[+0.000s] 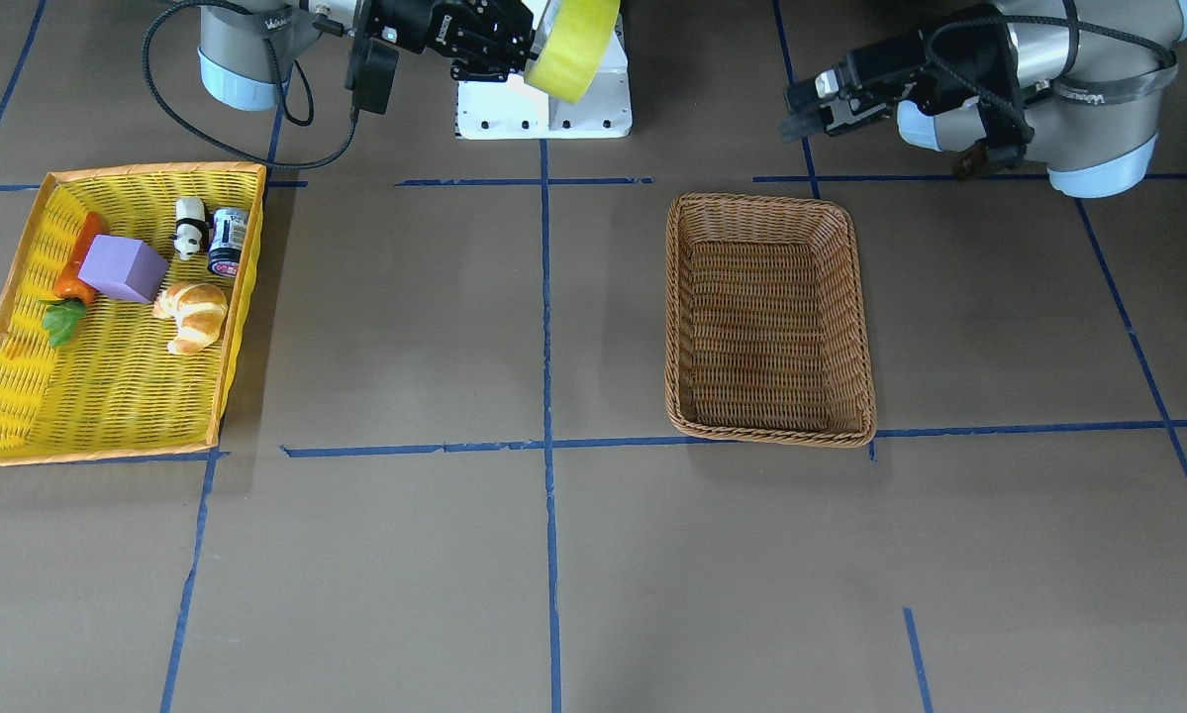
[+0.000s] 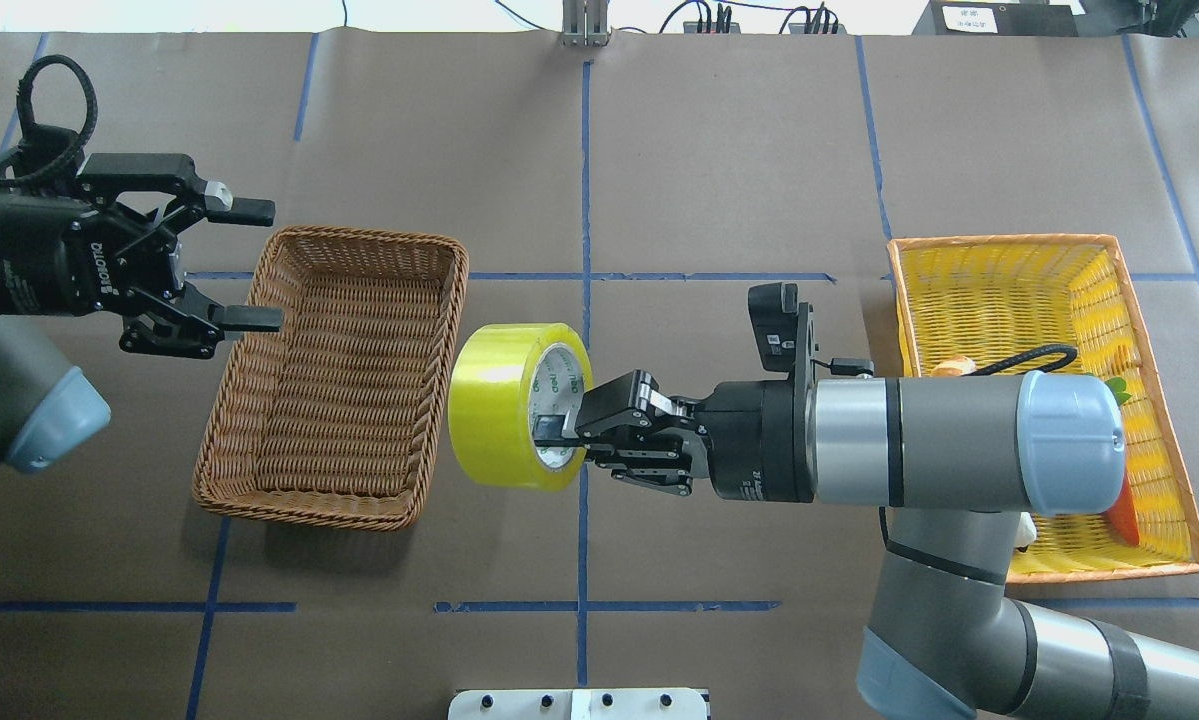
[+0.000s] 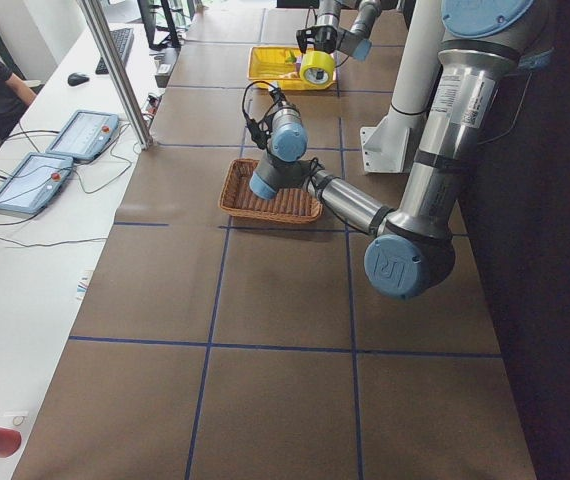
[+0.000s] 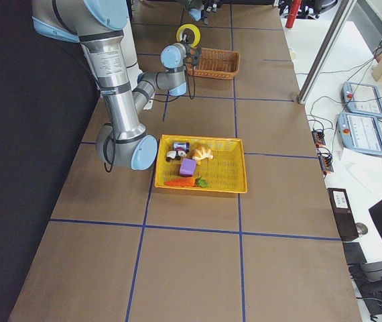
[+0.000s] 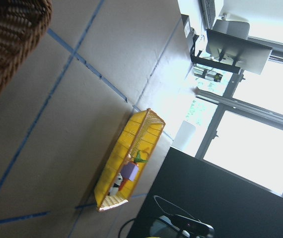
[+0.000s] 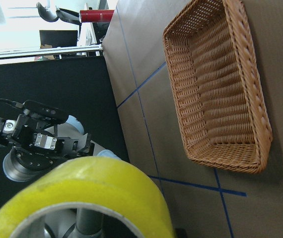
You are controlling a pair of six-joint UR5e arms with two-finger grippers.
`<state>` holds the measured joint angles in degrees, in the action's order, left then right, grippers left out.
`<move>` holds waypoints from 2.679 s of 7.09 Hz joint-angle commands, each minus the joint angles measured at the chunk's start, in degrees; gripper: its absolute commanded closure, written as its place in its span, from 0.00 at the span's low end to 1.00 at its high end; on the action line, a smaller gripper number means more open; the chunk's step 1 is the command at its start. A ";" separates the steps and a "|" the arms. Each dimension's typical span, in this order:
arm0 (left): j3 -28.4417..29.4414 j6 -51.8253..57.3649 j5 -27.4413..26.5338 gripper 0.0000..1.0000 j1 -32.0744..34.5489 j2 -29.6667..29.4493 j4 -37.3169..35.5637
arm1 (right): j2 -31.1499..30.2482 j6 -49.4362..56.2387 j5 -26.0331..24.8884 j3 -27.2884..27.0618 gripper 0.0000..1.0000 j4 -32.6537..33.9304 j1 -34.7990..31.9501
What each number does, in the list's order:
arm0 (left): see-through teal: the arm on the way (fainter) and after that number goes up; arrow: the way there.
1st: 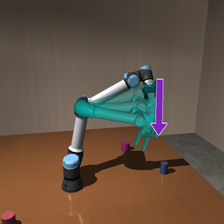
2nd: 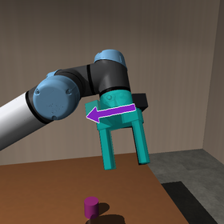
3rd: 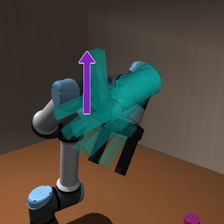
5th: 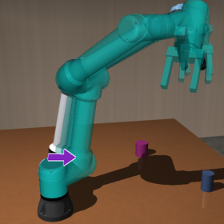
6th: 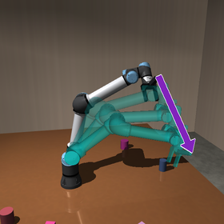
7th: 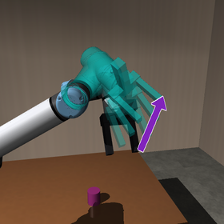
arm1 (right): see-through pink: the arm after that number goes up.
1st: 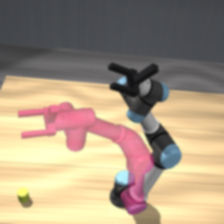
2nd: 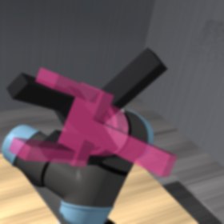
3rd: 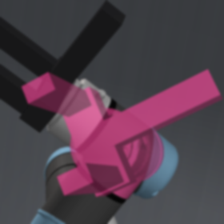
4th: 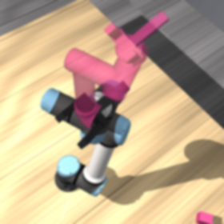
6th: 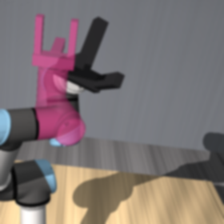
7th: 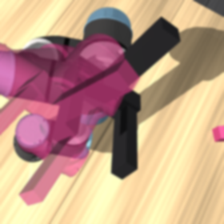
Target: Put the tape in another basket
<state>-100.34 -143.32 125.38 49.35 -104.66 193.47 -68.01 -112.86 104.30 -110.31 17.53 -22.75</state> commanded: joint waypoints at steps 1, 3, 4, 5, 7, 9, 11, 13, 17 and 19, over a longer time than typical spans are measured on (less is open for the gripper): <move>-3.01 -1.96 -5.40 0.00 -4.24 -0.19 3.05 | 0.51 -0.78 0.03 -0.08 0.98 -3.55 2.08; -3.20 -1.35 -5.41 0.00 -6.01 -3.78 3.22 | 0.51 -0.52 0.20 -0.17 0.98 -3.64 4.10; -3.20 -1.26 -6.72 0.00 -7.76 -4.06 3.31 | 0.60 -0.43 0.12 -0.26 0.98 -3.64 5.16; -3.37 -1.17 -7.60 0.00 -9.52 -4.23 3.14 | 0.95 -0.43 -0.06 -0.17 0.98 -3.64 5.78; -4.07 -1.17 -7.70 0.00 -12.16 -4.58 2.87 | 1.04 -0.43 -0.41 -0.26 0.99 -3.73 5.61; -4.43 -1.26 -7.70 0.00 -14.53 -5.11 2.79 | 0.96 -0.43 -1.99 0.00 0.99 -3.64 5.61; -4.43 -1.26 -7.87 0.00 -16.73 -6.42 2.61 | 0.95 -0.43 -2.52 0.00 0.99 -3.64 5.61; -4.43 -1.26 -9.63 0.00 -18.58 -6.69 2.52 | 1.04 -0.43 -2.52 0.35 0.99 -3.64 5.70; -4.43 -1.17 -11.12 0.00 -21.30 -7.75 2.43 | 1.48 -0.43 -2.52 1.23 0.99 -3.64 5.96; -4.43 -1.08 -12.09 0.02 -22.71 -7.84 2.43 | 1.48 -0.43 -2.43 1.23 0.99 -3.64 6.05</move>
<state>-104.76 -144.43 113.66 27.35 -112.45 195.91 -66.58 -113.29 101.86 -109.11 13.88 -16.72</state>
